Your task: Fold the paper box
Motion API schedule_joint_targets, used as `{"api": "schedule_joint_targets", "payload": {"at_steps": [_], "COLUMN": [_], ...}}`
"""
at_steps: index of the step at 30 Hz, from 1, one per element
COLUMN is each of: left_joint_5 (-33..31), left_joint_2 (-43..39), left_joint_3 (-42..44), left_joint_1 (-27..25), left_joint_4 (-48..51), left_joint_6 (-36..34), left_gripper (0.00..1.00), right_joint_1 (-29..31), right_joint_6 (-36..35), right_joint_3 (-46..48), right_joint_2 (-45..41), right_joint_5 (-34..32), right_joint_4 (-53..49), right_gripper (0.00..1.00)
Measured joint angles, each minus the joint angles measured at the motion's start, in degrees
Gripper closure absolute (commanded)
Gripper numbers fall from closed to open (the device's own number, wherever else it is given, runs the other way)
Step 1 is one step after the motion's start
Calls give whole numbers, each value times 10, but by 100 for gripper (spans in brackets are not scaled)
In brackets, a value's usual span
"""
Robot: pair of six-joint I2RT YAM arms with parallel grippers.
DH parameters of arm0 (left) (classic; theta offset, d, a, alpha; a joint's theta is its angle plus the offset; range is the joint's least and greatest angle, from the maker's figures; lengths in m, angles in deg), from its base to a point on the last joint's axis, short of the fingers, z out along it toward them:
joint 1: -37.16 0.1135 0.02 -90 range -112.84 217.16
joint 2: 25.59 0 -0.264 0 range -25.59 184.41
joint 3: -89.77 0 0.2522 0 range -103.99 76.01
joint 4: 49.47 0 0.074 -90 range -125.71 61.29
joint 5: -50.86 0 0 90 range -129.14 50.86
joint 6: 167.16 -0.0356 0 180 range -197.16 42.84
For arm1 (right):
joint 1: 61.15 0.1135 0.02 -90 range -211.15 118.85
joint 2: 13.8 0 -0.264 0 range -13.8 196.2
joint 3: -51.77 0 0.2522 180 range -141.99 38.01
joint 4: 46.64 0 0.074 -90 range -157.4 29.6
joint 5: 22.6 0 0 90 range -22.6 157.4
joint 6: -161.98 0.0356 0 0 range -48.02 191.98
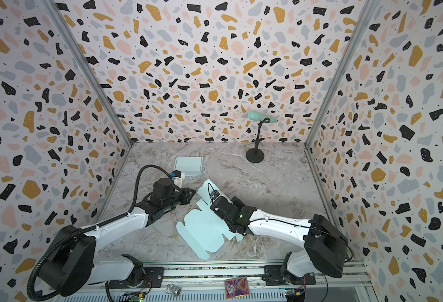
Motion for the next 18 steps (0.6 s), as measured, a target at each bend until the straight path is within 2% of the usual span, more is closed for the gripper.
{"api": "schedule_joint_targets", "payload": {"at_steps": [8, 18], "left_joint_5": [-9, -8], "left_joint_2": [12, 62], "left_joint_3": [48, 63], "left_joint_1": [10, 0], "left_joint_4": [12, -48], "left_joint_6": [-12, -10], "left_gripper": [98, 98], "right_joint_1": [6, 14], "right_joint_6": [0, -2], "right_joint_3": [-11, -18], "right_joint_2": [16, 24], "right_joint_5": [-5, -17], "right_joint_4": [-4, -5], "right_gripper": [100, 100]}}
